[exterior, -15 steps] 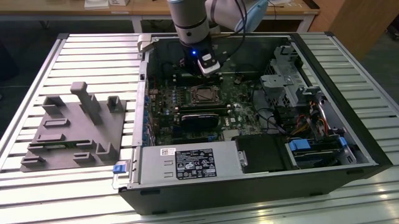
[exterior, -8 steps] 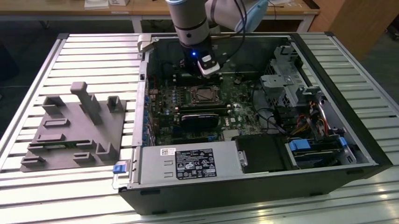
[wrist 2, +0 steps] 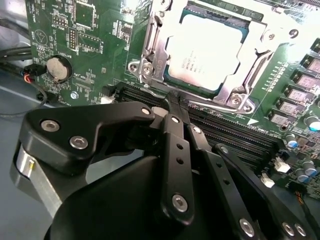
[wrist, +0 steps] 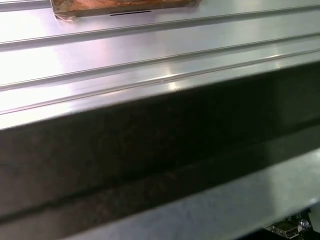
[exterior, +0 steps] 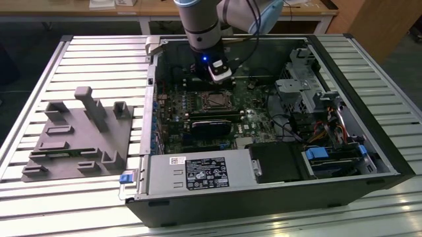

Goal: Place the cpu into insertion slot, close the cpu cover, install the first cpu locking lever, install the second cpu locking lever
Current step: 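Install the first cpu locking lever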

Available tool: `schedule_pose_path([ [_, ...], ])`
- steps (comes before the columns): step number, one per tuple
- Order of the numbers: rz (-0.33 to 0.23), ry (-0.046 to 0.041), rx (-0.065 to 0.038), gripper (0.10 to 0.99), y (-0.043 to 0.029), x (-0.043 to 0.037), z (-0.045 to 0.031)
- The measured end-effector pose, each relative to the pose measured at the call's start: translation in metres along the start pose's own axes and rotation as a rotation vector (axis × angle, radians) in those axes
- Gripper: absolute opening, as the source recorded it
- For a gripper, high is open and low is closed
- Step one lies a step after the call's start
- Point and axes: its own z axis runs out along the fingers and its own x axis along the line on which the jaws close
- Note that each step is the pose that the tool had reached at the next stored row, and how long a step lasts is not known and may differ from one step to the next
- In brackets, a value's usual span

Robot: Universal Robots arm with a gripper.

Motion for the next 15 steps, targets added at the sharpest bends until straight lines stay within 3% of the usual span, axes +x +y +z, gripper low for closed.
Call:
schedule_pose_path([
  [9, 0.023, -0.0036, 0.004, 0.106, -0.0012, 0.0007, 0.0041],
  [15, 0.026, -0.0017, -0.003, 0.106, -0.0012, 0.0008, 0.0044],
])
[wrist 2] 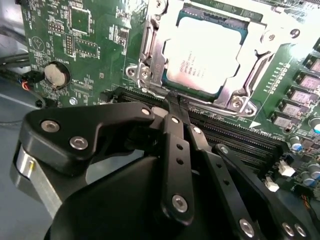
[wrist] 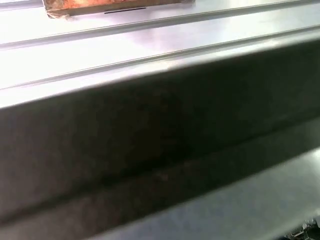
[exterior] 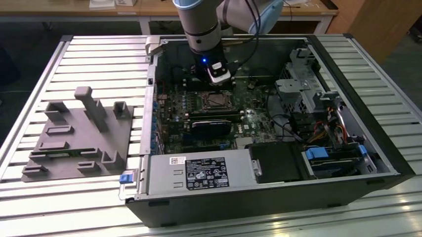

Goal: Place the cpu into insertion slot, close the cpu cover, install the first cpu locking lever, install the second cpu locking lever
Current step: 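Install the first cpu locking lever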

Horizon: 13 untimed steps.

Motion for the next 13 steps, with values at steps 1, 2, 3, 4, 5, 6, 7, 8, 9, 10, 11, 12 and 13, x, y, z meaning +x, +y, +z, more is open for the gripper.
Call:
schedule_pose_path([
  [1, 0.0, -0.0001, -0.001, 0.106, 0.0002, -0.0002, -0.0006],
  [2, 0.0, -0.0002, -0.001, 0.106, 0.0005, -0.0005, -0.0019],
  [3, 0.0, -0.0001, 0.0, 0.106, 0.0008, -0.0009, -0.004],
  [4, 0.0, 0.0, 0.0, 0.106, 0.0011, -0.0014, -0.0062],
  [5, 0.0, -0.0001, 0.0, 0.106, 0.0015, -0.0019, -0.0084],
  [6, 0.0, 0.0, 0.0, 0.106, 0.0019, -0.0024, -0.0111],
  [7, 0.0, 0.0, 0.0, 0.106, 0.0024, -0.0029, -0.0137],
  [8, 0.0, 0.0, 0.0, 0.106, 0.0029, -0.0035, -0.0164],
  [9, 0.0, 0.0, 0.0, 0.106, 0.0034, -0.0042, -0.0194],
  [10, 0.0, 0.0, 0.0, 0.106, 0.0039, -0.0048, -0.0221],
  [11, 0.0, 0.0001, 0.0, 0.106, 0.0044, -0.0053, -0.0248],
  [12, 0.0, 0.0001, 0.0, 0.106, 0.0047, -0.0057, -0.0268],
  [13, 0.0, 0.0001, 0.0, 0.106, 0.0049, -0.0059, -0.0274],
])
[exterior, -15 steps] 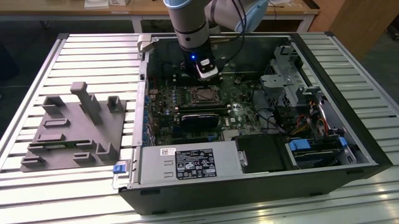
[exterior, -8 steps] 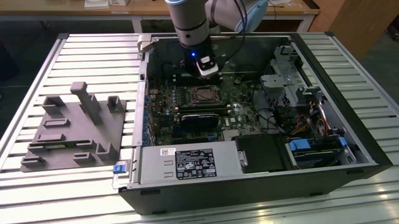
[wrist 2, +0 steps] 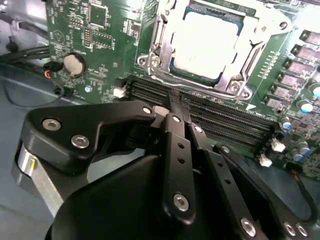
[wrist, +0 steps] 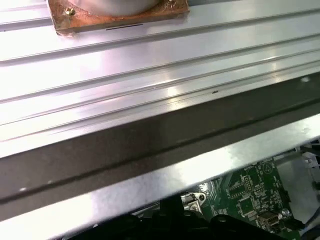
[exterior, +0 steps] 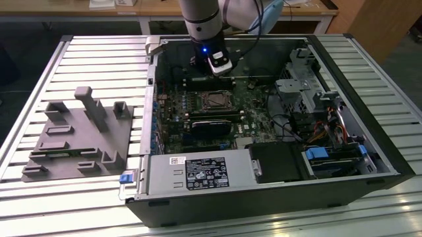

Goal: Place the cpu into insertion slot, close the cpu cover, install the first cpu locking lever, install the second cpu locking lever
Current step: 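Install the first cpu locking lever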

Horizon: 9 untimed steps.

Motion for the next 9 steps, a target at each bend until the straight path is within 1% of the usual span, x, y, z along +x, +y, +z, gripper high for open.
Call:
schedule_pose_path([
  [6, 0.0, 0.0003, 0.0, 0.106, 0.0, 0.0, 0.0],
  [7, 0.0, 0.0038, 0.003, 0.106, 0.0001, -0.0003, 0.0001],
  [9, 0.0, 0.0173, 0.016, 0.106, 0.0004, -0.0014, 0.0006],
])
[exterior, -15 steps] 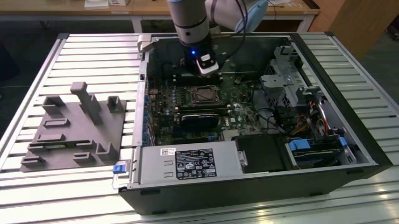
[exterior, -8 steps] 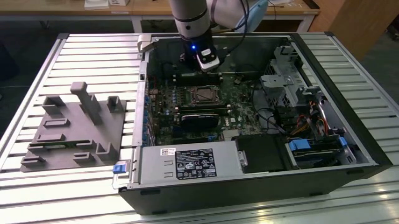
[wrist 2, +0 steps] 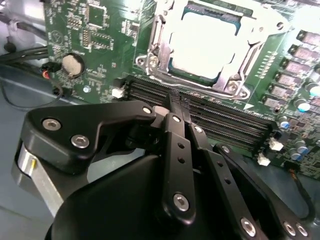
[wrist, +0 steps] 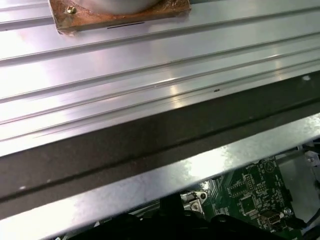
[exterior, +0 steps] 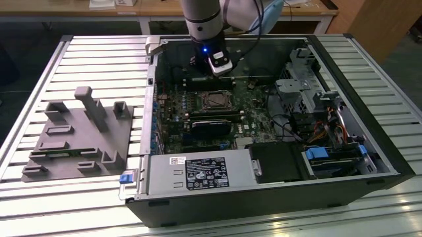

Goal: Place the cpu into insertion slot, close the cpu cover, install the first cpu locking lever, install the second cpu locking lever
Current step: 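Install the first cpu locking lever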

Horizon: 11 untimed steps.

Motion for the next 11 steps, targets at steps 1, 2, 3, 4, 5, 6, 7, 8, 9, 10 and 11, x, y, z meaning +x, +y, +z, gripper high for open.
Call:
schedule_pose_path([
  [1, 0.0, 0.008, 0.009, 0.106, 0.0003, -0.001, 0.0003],
  [2, -0.001, 0.0161, 0.018, 0.106, 0.0006, -0.002, 0.0005],
  [3, -0.001, 0.0243, 0.027, 0.106, 0.0009, -0.0031, 0.0007],
  [4, -0.002, 0.0319, 0.036, 0.106, 0.0012, -0.0041, 0.001],
  [5, -0.003, 0.0391, 0.046, 0.106, 0.0015, -0.0051, 0.0013],
  [6, -0.004, 0.0461, 0.057, 0.106, 0.0019, -0.0062, 0.0016],
  [7, -0.004, 0.0534, 0.068, 0.106, 0.0021, -0.0073, 0.0018],
  [8, -0.005, 0.06, 0.077, 0.106, 0.0022, -0.0081, 0.002],
  [9, -0.005, 0.064, 0.081, 0.106, 0.0018, -0.0085, 0.0022],
  [10, -0.005, 0.0668, 0.084, 0.106, 0.0009, -0.0089, 0.002],
  [11, -0.005, 0.0695, 0.086, 0.106, 0.0002, -0.0094, 0.002],
])
